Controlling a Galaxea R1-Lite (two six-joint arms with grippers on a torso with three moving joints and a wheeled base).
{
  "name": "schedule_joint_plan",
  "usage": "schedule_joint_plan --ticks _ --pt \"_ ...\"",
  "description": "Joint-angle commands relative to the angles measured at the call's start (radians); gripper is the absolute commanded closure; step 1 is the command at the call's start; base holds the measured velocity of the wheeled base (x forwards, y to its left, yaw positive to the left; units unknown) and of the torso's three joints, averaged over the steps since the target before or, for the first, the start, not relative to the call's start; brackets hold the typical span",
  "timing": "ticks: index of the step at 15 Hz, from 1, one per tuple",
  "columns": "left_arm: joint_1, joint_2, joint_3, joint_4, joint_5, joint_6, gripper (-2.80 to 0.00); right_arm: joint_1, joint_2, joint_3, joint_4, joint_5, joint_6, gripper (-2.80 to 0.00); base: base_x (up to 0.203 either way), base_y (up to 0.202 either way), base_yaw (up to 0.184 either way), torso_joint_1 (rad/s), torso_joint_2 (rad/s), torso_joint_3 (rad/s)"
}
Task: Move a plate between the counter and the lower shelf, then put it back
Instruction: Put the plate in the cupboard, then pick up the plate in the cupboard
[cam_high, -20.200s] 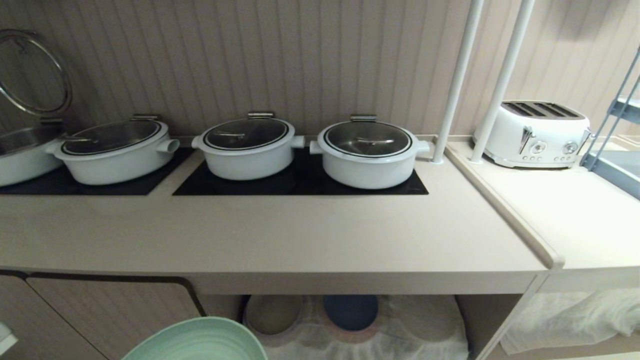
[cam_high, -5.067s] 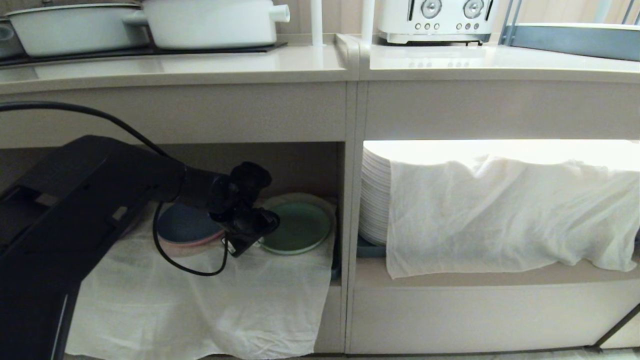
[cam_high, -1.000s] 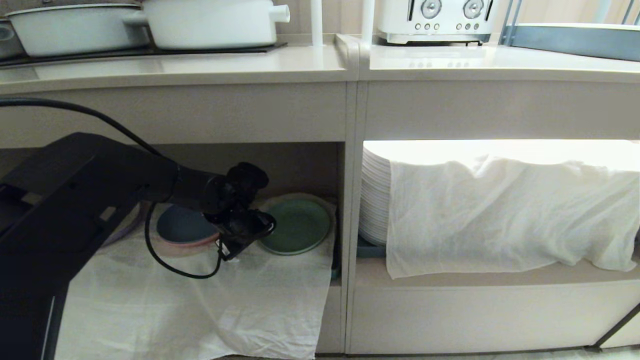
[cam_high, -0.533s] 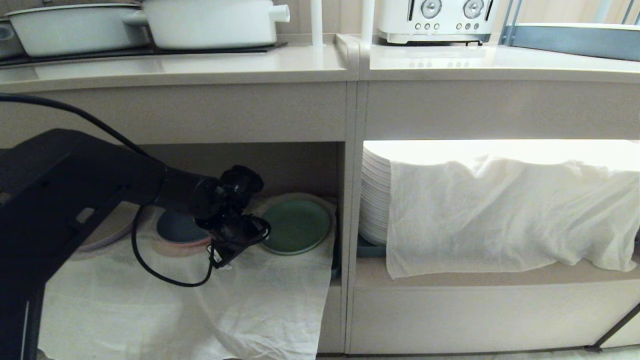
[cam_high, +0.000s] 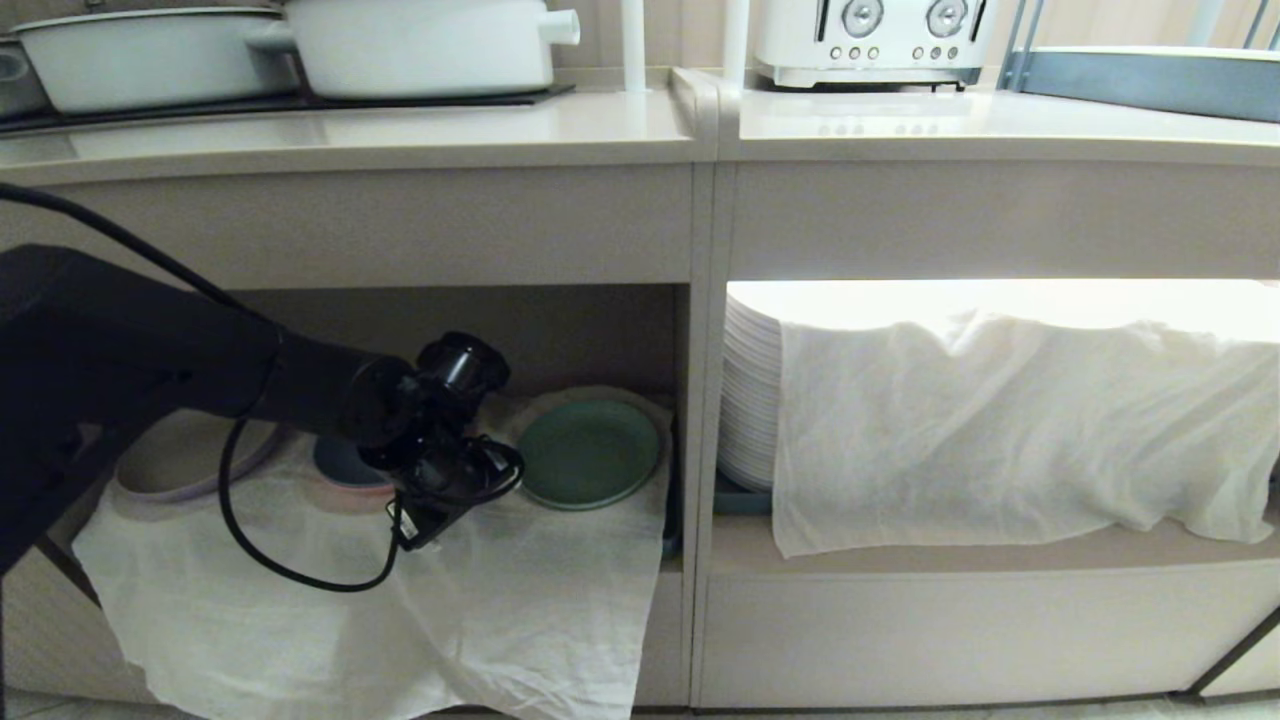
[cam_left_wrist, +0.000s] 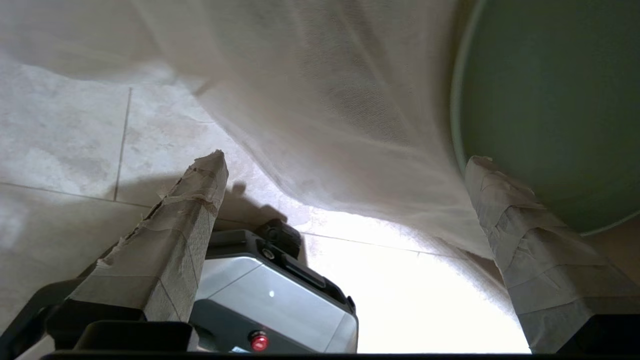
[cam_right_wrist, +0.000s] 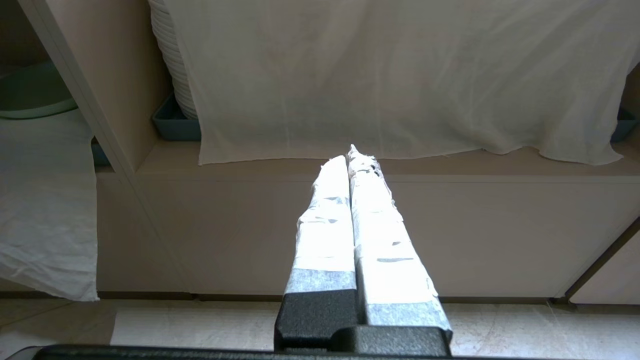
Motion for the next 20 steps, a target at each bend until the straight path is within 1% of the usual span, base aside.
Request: schedule_joint_plan --ticks 1,4,5,6,8,9,14,20 --pt "0.001 -0.038 0.031 0.001 0.01 -0.007 -2.8 0.0 0.0 0.0 0.0 0.0 0.0 0.0 0.0 0.0 0.0 0.0 0.0 0.0" --pt "0.002 -0.088 0.105 -0.007 0.013 -0.008 -2.8 0.0 0.0 0.0 0.0 0.0 -0.001 0.0 0.0 0.0 0.0 0.0 0.0 0.0" --pt "0.002 -0.108 0.141 -0.029 0.015 -0.008 -2.8 0.0 0.0 0.0 0.0 0.0 0.0 0.0 0.0 0.0 0.0 0.0 0.0 0.0" --pt "0.002 -0.129 0.182 -0.061 0.019 -0.008 0.0 0.0 0.0 0.0 0.0 0.0 0.0 0.0 0.0 0.0 0.0 0.0 0.0 0.0" --pt "0.002 -0.166 0.26 -0.122 0.032 -0.008 0.0 0.0 0.0 0.0 0.0 0.0 0.0 0.0 0.0 0.0 0.0 0.0 0.0 0.0" --pt "0.002 -0.189 0.295 -0.136 0.036 -0.007 0.0 0.0 0.0 0.0 0.0 0.0 0.0 0.0 0.0 0.0 0.0 0.0 0.0 0.0" --pt "-0.001 -0.328 0.413 -0.142 0.048 -0.005 0.0 0.0 0.0 0.0 0.0 0.0 0.0 0.0 0.0 0.0 0.0 0.0 0.0 0.0" --pt "-0.001 -0.556 0.629 -0.142 0.086 0.012 0.0 0.0 0.0 0.0 0.0 0.0 -0.002 0.0 0.0 0.0 0.0 0.0 0.0 0.0"
